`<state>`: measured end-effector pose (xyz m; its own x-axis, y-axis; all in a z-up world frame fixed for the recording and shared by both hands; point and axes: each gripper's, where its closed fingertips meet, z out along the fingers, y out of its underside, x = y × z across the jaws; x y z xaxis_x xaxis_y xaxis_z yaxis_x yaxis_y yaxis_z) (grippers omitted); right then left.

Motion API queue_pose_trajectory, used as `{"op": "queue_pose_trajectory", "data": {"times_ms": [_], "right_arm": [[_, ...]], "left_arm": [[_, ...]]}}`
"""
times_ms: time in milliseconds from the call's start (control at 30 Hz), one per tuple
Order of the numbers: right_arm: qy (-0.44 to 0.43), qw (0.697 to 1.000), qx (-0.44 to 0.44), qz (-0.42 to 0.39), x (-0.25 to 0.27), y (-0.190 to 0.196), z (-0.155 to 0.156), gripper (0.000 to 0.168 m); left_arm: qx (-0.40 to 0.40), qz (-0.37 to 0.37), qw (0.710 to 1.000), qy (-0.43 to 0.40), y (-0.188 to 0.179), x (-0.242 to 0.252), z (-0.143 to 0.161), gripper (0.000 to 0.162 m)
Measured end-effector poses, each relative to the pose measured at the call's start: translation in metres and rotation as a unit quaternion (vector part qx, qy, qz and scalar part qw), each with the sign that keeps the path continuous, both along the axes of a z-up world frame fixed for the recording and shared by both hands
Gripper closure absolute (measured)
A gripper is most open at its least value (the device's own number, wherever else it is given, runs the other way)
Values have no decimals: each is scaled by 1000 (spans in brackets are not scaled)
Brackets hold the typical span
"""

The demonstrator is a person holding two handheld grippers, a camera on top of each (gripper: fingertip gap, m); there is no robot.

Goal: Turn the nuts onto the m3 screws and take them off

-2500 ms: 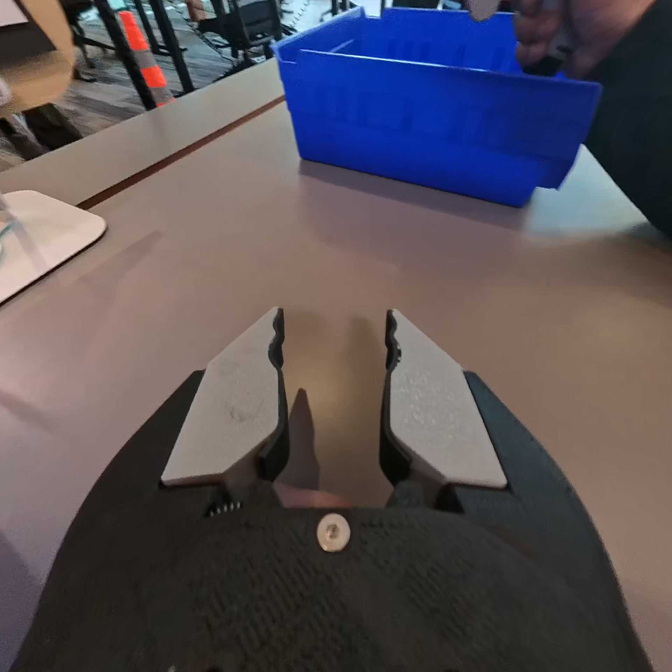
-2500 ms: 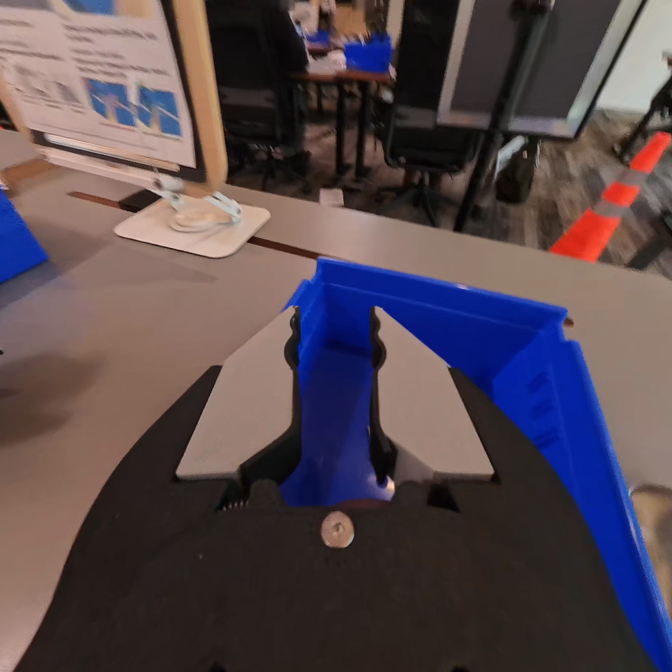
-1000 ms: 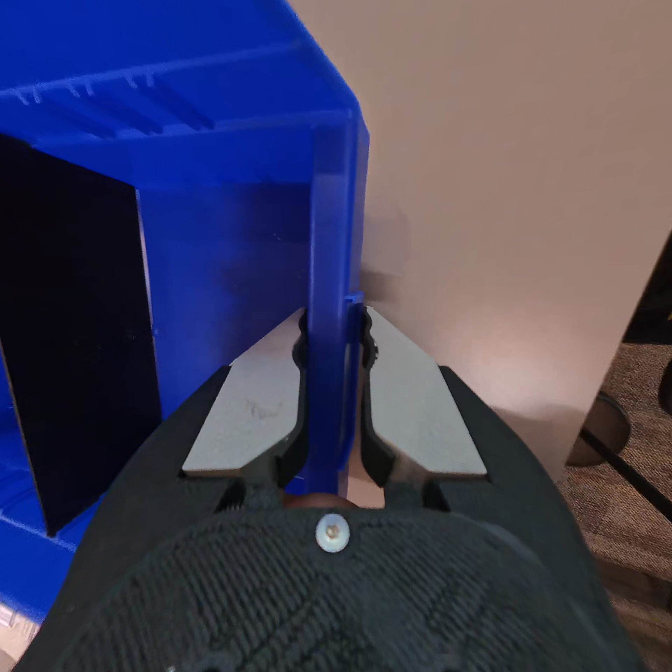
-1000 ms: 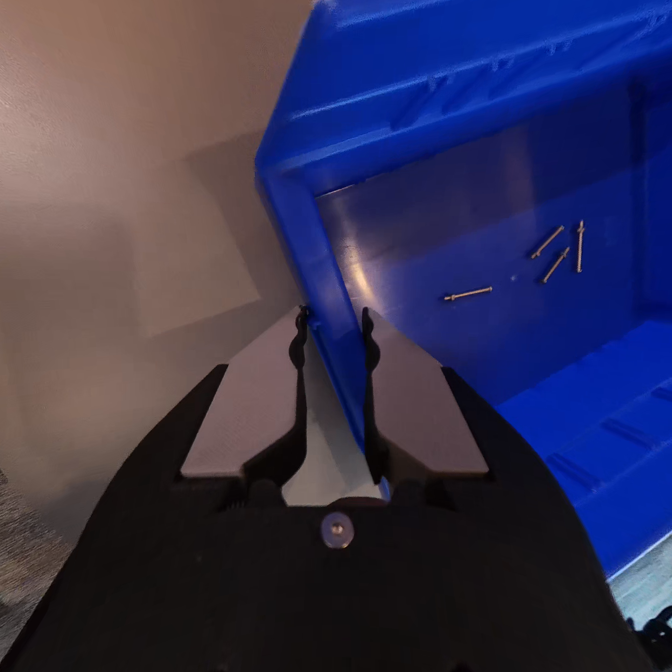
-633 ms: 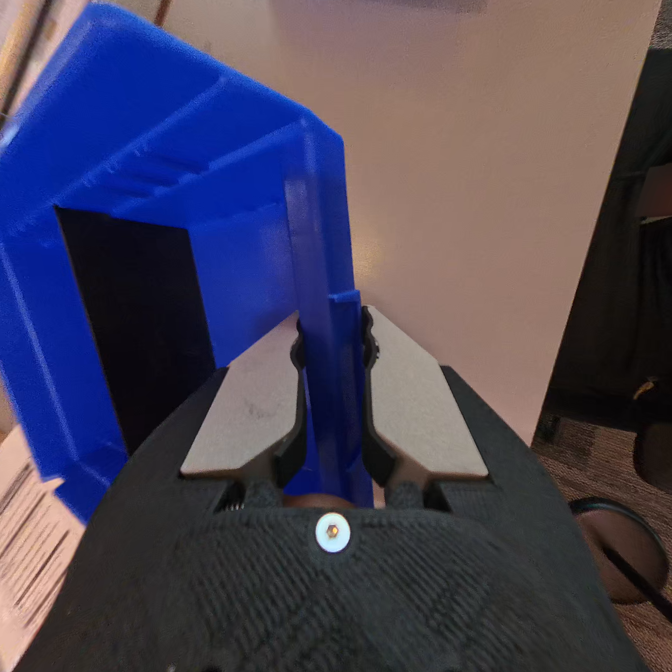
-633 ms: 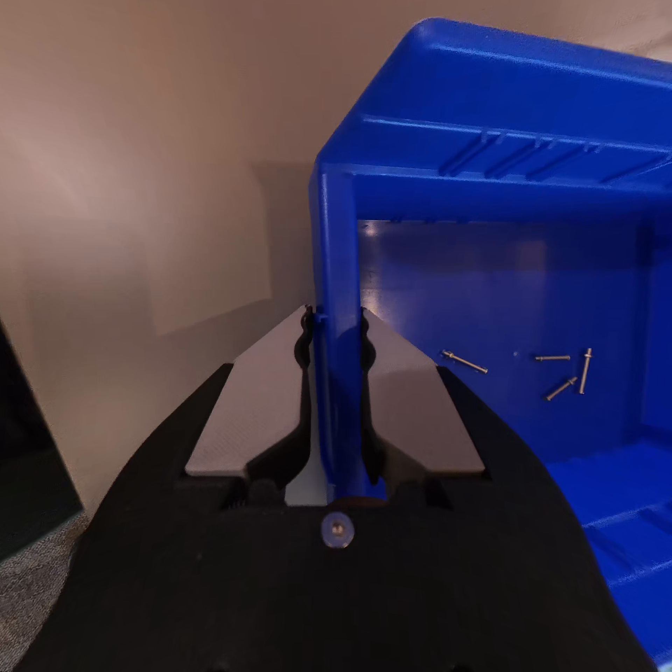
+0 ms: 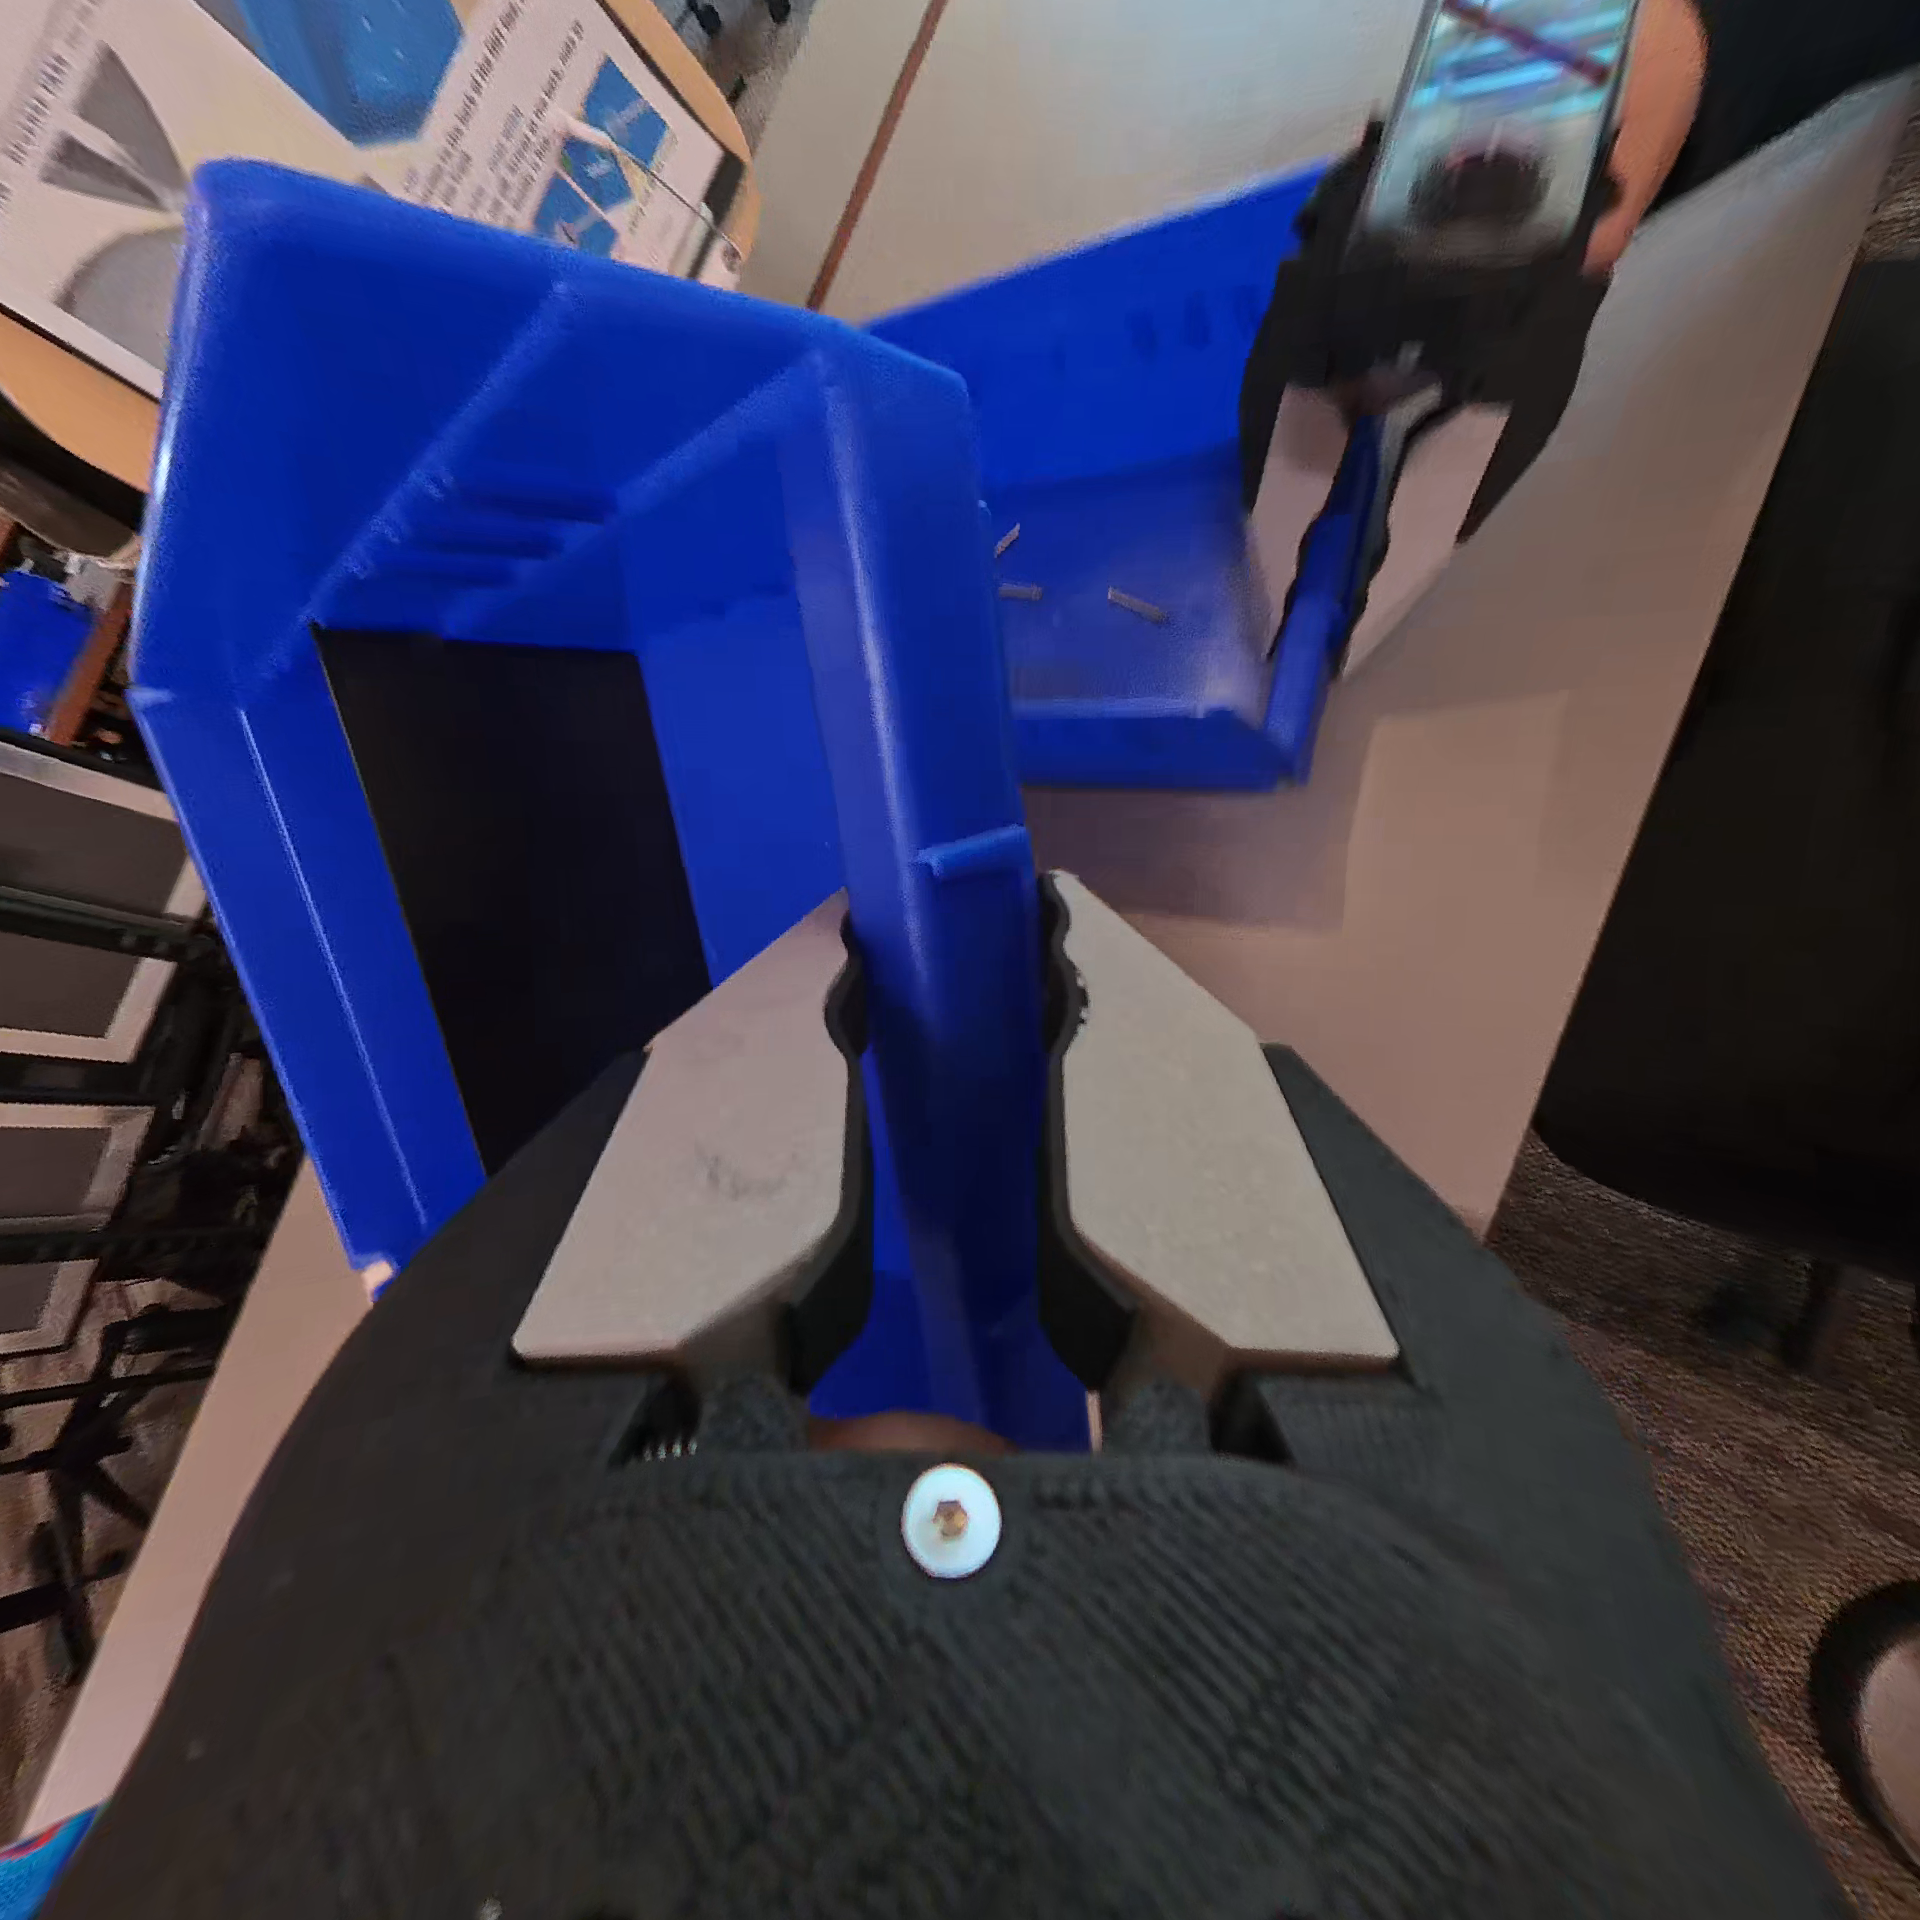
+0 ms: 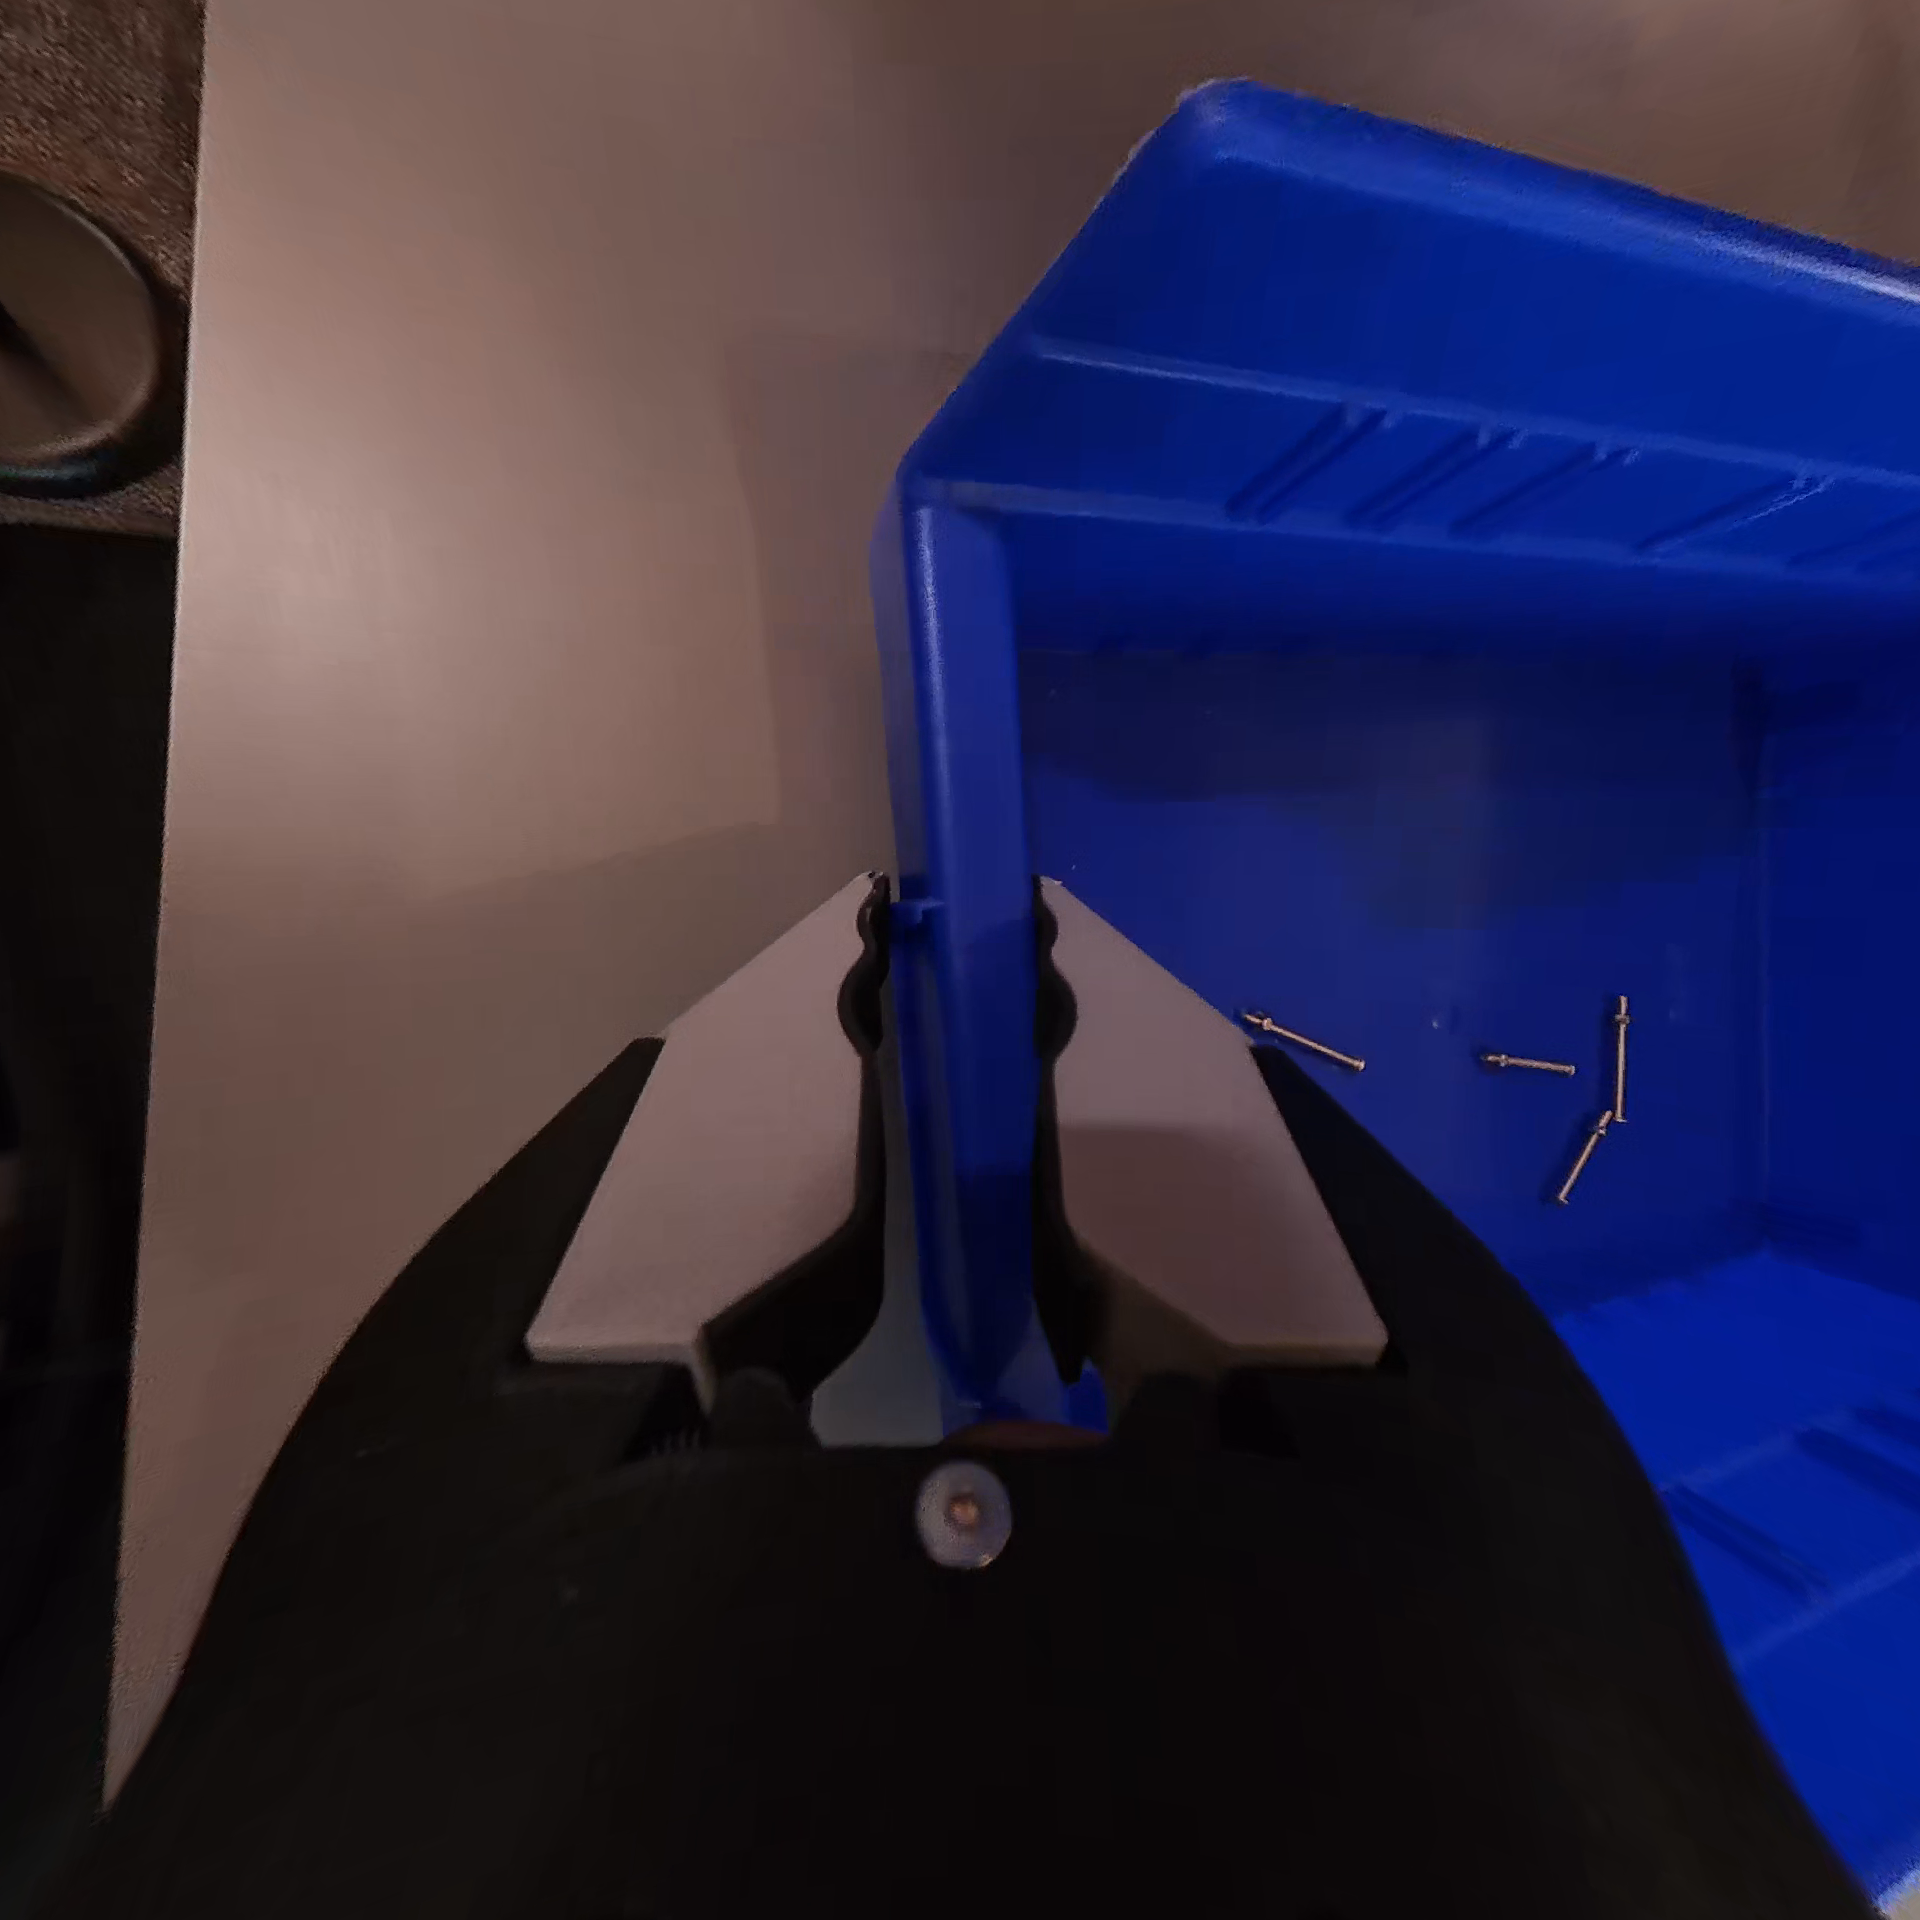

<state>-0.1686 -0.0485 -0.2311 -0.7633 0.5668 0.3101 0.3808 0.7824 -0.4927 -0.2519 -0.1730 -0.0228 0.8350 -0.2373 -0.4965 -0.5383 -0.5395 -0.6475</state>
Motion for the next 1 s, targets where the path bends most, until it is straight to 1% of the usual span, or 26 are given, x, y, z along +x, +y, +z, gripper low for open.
{"op": "queue_pose_trajectory", "data": {"times_ms": [67, 167, 200, 267, 333, 433, 533, 733, 800, 900, 1000], "right_arm": [[7, 1000, -2, 8, -26, -23, 0, 145], [41, 999, -21, -2, -69, -55, 6, 143], [64, 997, -33, -7, -81, -64, 14, 143], [131, 989, -70, -14, -95, -78, 43, 140], [173, 980, -100, -14, -89, -82, 68, 137], [198, 971, -136, -2, -54, -73, 88, 140], [210, 959, -188, 1, -5, -47, 104, 144], [229, 935, -263, -71, 93, 46, 123, 145], [243, 929, -257, -106, 124, 82, 124, 145], [261, 923, -229, -166, 169, 139, 120, 146], [272, 905, -228, -234, 209, 192, 117, 146]], "left_arm": [[2, 3, 1000, 14, -1, 1, 17, 132], [-1, 14, 999, 44, 6, -1, 36, 132], [5, 15, 999, 47, 10, -1, 42, 132], [22, 14, 998, 50, 18, 0, 52, 132], [32, 11, 998, 55, 25, 2, 59, 133], [37, -3, 997, 63, 36, 10, 65, 132], [29, -35, 996, 82, 55, 34, 69, 132], [23, -119, 984, 128, 99, 104, 66, 132], [20, -145, 979, 145, 115, 128, 62, 132], [21, -203, 970, 132, 144, 174, 53, 132], [17, -249, 963, 105, 182, 217, 29, 132]]}}
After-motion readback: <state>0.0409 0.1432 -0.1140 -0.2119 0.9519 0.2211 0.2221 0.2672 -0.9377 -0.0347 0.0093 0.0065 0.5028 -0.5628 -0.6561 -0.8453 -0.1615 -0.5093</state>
